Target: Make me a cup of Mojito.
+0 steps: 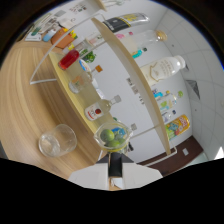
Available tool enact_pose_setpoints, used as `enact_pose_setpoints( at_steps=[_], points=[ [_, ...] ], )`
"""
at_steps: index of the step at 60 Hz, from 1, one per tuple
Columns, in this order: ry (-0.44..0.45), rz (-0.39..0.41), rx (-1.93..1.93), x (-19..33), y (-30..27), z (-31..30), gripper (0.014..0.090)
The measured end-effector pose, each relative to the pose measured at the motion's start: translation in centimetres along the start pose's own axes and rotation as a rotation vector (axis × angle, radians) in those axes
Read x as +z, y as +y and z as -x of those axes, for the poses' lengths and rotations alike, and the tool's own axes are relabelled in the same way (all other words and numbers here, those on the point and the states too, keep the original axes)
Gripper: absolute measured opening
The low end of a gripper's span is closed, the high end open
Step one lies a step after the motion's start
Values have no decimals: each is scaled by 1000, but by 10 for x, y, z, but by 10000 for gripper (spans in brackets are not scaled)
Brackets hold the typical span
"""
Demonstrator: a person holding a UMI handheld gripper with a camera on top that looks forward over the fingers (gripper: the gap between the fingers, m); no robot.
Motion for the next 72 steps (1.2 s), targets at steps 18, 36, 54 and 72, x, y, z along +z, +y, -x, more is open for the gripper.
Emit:
enact_pose_setpoints(
  at_steps=[18, 36, 54, 72],
  points=[
    [59, -131, -534, 1, -35, 8, 160],
    [96, -211, -963, -1, -48, 17, 161],
    [83, -217, -1017, -2, -43, 16, 159],
    [-15, -217, -245, -32, -47, -38, 159]
  ],
)
